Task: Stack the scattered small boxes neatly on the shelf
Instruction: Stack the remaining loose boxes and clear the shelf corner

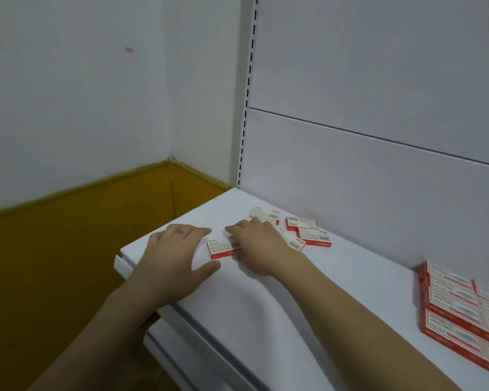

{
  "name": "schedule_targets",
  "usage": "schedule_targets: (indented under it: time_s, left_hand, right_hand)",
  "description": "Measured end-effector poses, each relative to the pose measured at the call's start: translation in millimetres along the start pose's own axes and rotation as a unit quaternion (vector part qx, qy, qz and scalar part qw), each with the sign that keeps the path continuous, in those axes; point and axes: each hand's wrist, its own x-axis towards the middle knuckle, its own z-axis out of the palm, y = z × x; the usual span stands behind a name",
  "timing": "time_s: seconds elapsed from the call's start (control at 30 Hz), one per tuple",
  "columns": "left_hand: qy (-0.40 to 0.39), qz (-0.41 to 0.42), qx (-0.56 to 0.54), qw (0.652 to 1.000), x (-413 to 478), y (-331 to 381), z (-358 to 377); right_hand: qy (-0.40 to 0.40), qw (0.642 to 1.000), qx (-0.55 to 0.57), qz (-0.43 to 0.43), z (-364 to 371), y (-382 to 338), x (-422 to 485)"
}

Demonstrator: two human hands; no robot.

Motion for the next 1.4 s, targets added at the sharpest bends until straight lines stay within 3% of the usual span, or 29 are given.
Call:
schedule_targets:
  time_s: [0.27,0.47,0.8,1.07,1.4]
  left_hand:
    - [0.012,0.017,-0.024,0.999,-4.1,8.1,-1.9]
    - [0.005,0.059,-0.053,0.997,4.7,48.1,3.6]
    - [0.004,0.22,-0.121,0.968,19.3,185.5,22.1]
    - [0.009,0.365,-0.181,0.913,-5.9,308.9,23.1]
    - [-0.035,0.392,-0.274,0.878,-29.3,397.0,36.5]
  right_hand:
    - [-0.014,0.998,0.06,0.023,1.3,6.0,-6.5]
    - [0.044,0.995,0.072,0.05,-12.0,44.4,-51.5]
    - [0.103,0.979,0.045,0.171,-41.9,119.9,-177.5]
    - [0.146,0.949,0.034,0.279,-62.5,165.6,-291.1]
    - [0.239,0.892,0.094,0.373,-58.0,196.1,-369.3]
